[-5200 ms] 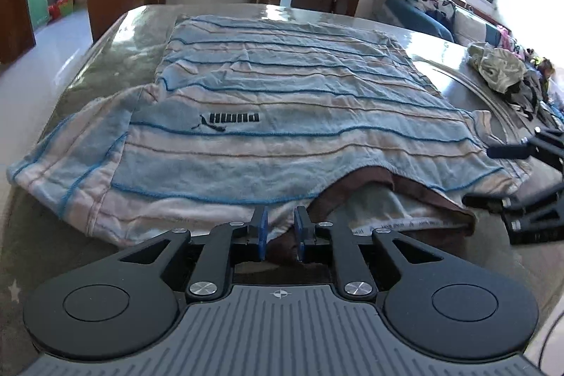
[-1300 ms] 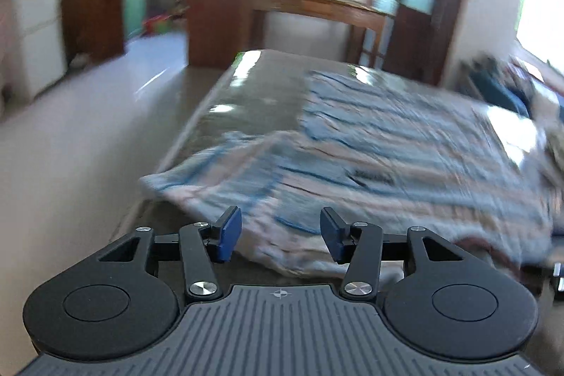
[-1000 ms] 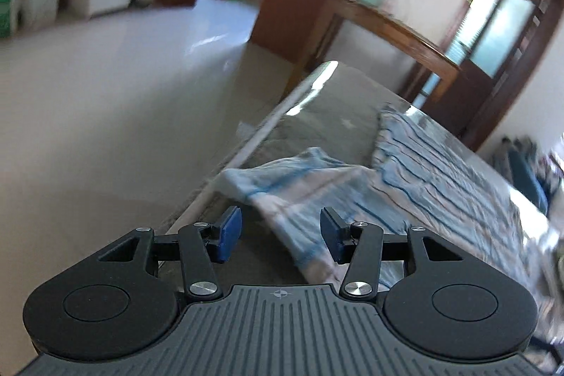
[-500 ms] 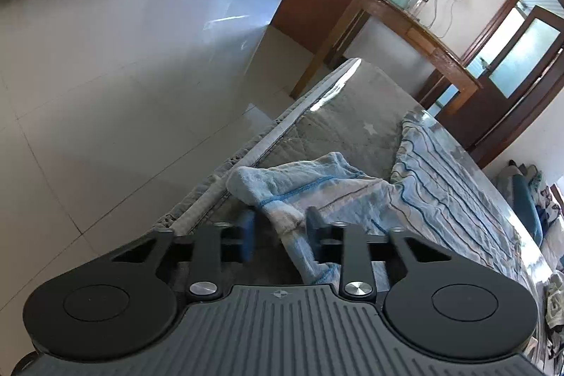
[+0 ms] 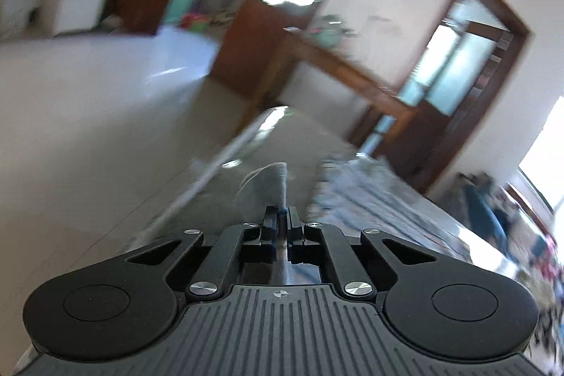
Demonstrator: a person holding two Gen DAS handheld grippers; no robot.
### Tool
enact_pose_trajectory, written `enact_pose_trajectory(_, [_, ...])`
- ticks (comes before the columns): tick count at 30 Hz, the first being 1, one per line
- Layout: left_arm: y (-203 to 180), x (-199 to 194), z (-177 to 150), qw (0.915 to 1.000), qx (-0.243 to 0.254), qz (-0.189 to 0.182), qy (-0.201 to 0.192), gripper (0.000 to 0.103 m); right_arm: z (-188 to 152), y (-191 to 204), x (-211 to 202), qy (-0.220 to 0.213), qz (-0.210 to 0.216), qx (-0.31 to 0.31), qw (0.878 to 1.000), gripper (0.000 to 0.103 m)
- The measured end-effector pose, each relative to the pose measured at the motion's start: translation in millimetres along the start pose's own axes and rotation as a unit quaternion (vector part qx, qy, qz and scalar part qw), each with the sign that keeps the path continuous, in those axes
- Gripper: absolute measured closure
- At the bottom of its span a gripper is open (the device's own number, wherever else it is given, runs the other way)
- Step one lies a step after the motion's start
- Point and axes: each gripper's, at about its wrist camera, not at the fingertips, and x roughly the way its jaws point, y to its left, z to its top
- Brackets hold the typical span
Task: Fold clothes
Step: 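Lift the grasped side and sleeve and fold it over the shirt body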
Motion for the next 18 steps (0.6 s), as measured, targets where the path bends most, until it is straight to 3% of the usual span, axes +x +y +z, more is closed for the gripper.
enact_pose_trajectory(4, [-26.5, 3.1, -11.6, 0.9957, 0.069, -0.06, 0.016, 0.098, -0.4, -0.3, 0.1, 0.0, 0.0, 0.002, 1.0, 0.001])
enact_pose_trajectory(10, [-53.5, 14.4, -37.3, 0.9767, 0.157, -0.128, 0.072, 0.098, -0.5, 0.1, -0.7, -0.001, 0.0, 0.002, 1.0, 0.001])
enact_pose_trajectory(13, [-61.3, 25.3, -51.7, 0.9658, 0.193, -0.139, 0.104, 0.098, -0.6, 0.0, -0.3, -0.001, 0.0, 0.003, 1.0, 0.001])
enact_pose_trajectory(18, [-61.6, 42.1, -64.8, 0.9552, 0.197, -0.148, 0.164, 0.096, -0.9, -0.9, -0.4, -0.001, 0.001, 0.003, 1.0, 0.001])
